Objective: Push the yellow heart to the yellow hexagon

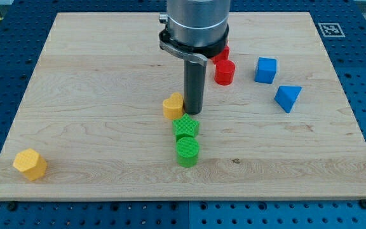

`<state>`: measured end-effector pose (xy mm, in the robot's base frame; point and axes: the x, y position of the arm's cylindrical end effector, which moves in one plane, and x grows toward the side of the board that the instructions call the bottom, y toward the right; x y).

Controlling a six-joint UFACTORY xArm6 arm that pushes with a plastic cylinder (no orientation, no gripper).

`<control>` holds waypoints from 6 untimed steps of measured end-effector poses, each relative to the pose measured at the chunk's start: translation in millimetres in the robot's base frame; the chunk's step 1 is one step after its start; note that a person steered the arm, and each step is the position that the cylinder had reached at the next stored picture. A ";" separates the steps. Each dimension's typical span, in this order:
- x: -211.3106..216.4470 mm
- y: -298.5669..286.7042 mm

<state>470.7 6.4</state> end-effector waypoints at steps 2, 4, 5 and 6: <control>-3.6 -49.9; -25.7 -93.1; -26.2 -118.4; -26.2 -135.6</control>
<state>444.5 -129.2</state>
